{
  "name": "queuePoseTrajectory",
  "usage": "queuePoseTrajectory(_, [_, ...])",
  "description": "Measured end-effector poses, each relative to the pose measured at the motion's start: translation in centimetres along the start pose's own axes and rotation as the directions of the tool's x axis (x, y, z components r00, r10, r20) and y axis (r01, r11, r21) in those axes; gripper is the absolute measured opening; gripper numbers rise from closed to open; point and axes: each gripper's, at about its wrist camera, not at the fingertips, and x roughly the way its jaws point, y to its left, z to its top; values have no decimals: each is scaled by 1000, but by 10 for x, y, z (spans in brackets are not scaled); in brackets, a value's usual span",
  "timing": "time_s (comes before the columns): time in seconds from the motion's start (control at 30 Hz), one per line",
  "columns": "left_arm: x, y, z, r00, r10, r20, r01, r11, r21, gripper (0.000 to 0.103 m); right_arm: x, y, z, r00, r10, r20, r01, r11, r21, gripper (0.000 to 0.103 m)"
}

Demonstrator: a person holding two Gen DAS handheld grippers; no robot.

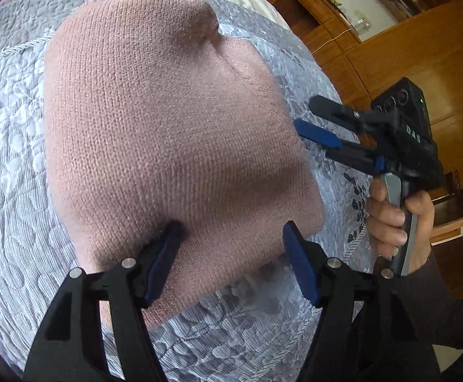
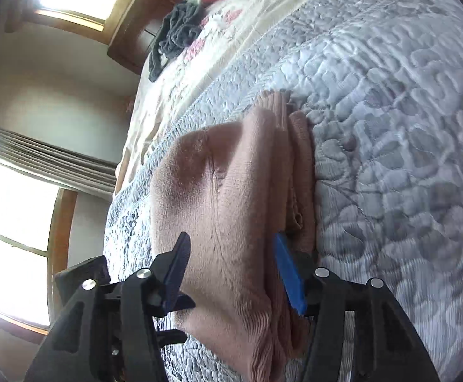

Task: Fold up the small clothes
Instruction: 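Pinch and tuck the folded sweater edge with the right gripper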

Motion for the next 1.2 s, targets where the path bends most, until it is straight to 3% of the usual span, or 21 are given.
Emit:
queuePoseTrajectory(0.03, [0,1,-1,1000,0,3,0,1000,-7,66,12,3,4,999,-19,-44,19,1000,-20,41])
queuePoseTrajectory(0.07, [-2,1,-2,1000,-3,4,3,1000,-10,66,15,12,6,997,-61,-53,57,995,-82,17])
queuePoseTrajectory(0.17, [-16,-4,3,998,-57,34,58,998,-10,66,5,33,1,984,-170,61,179,959,-221,16])
queuePoseTrajectory(0.23, [-36,0,13,991,-99,93,101,995,-23,66,15,23,1,975,-216,44,221,952,-211,16])
queuePoseTrajectory(0.33, [-67,15,41,977,-111,182,122,991,-51,66,16,7,6,991,-122,-48,114,983,-141,22])
queuePoseTrajectory(0.43, [-90,34,74,967,-93,237,110,992,-60,66,-2,4,26,997,-73,32,75,996,-51,40])
queuePoseTrajectory(0.47, [-92,40,85,966,-96,238,115,991,-67,66,-3,2,35,995,-92,47,93,995,-29,49])
queuePoseTrajectory(0.57, [-83,50,113,973,-131,192,148,986,-78,66,17,-4,56,998,-62,-11,62,998,15,54])
queuePoseTrajectory(0.63, [-66,55,123,983,-115,146,128,988,-83,66,36,-4,66,995,-84,-60,84,996,-1,27])
queuePoseTrajectory(0.7, [-50,61,133,991,-81,107,91,991,-97,65,29,13,72,989,-149,26,151,983,-107,12])
queuePoseTrajectory(0.77, [-34,70,136,996,-24,84,35,992,-125,56,20,14,73,977,-187,104,199,972,-126,11])
queuePoseTrajectory(0.8, [-26,75,136,996,-11,84,22,991,-132,50,24,7,73,973,-208,99,219,969,-114,10])
queuePoseTrajectory(0.9, [-18,78,138,994,21,105,-5,989,-151,50,44,-17,75,978,-207,27,208,977,-55,12])
queuePoseTrajectory(0.93, [-20,78,138,994,21,109,-3,987,-161,50,41,-18,77,982,-186,22,187,982,-40,15])
queuePoseTrajectory(0.97, [-27,76,137,993,20,116,-1,986,-164,50,33,-17,78,986,-167,24,168,985,-30,26])
queuePoseTrajectory(1.1, [-66,49,117,984,-20,179,24,1000,-18,51,-7,9,70,988,-120,97,129,988,-84,30])
queuePoseTrajectory(1.2, [-65,43,90,989,-23,143,16,999,48,49,8,38,48,994,-107,-18,101,970,-219,29])
